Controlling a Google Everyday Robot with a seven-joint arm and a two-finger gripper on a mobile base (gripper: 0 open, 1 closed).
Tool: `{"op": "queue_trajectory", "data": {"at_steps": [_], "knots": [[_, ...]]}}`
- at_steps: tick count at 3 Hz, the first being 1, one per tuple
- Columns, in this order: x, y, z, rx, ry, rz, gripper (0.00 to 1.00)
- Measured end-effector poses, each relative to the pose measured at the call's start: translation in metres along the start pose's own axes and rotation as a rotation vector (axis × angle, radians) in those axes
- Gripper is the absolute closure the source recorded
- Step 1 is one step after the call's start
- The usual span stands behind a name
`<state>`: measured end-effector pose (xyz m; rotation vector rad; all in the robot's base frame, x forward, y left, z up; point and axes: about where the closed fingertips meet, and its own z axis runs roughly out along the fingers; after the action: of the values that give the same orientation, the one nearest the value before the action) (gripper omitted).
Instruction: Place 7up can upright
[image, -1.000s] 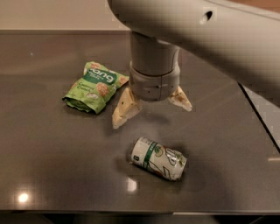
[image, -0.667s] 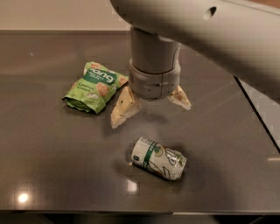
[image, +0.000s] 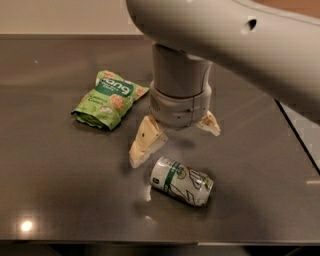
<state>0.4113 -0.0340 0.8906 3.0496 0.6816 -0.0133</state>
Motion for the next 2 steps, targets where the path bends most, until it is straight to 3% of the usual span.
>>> {"op": "queue_trajectory", "data": {"at_steps": [2], "knots": [[-0.039,-0.022,0.021,0.016,-0.073,-0.241,0.00]]}}
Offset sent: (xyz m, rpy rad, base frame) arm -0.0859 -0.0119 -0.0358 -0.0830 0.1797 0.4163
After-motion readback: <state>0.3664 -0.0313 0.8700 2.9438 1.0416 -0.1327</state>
